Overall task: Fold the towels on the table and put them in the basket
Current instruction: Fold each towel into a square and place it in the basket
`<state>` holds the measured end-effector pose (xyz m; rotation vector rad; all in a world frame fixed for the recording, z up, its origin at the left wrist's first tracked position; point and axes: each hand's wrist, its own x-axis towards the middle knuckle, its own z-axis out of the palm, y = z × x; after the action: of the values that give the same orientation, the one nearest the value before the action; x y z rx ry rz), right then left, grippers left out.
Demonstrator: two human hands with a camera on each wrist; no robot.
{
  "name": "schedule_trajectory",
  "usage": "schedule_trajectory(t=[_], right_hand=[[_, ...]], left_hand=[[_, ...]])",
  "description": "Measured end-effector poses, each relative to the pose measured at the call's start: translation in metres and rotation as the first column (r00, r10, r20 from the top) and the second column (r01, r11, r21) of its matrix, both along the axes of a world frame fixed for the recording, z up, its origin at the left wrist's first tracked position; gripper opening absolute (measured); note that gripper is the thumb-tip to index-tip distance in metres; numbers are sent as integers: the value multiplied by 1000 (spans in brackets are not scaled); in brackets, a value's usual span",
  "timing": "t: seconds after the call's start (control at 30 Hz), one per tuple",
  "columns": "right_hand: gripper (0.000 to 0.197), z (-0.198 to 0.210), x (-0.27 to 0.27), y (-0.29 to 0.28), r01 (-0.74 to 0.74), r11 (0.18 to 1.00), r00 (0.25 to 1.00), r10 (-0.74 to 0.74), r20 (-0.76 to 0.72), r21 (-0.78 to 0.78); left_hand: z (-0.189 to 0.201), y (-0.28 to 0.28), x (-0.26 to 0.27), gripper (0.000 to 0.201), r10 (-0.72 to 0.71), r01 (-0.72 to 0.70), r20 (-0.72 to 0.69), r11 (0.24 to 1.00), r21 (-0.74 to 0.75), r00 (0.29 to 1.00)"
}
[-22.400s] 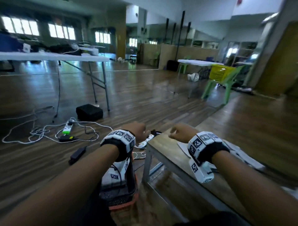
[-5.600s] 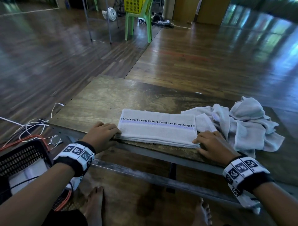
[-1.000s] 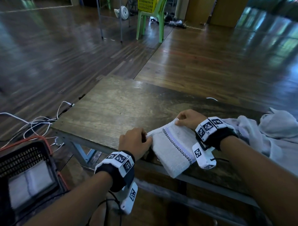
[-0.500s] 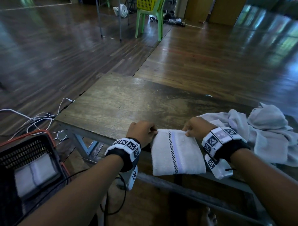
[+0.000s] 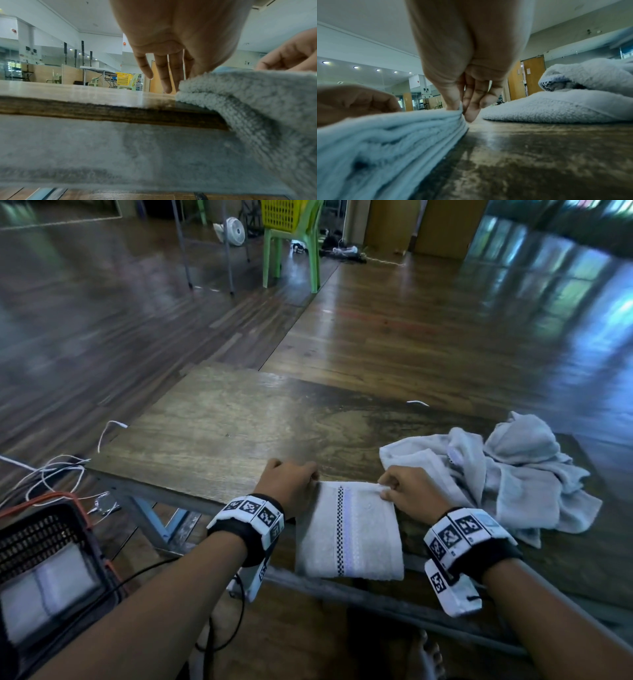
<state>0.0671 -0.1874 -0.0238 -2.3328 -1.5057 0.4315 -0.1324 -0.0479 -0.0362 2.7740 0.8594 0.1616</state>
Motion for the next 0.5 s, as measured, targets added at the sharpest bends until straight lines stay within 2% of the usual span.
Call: schedule_trajectory(t=[0.2, 0.33, 0.5], right_hand=[[18, 3, -2, 1, -97, 994, 994, 99, 39, -47], [14, 0, -2, 5, -131, 989, 989, 135, 58, -68], [9, 3, 1, 5, -202, 979, 974, 200, 110, 6]], left_hand=[[-6, -4, 0, 25, -141, 138, 87, 990, 42, 986], [-4, -3, 1, 22, -108, 108, 85, 994, 4, 990], [-6, -6, 4, 21, -88, 86, 53, 996, 28, 995]])
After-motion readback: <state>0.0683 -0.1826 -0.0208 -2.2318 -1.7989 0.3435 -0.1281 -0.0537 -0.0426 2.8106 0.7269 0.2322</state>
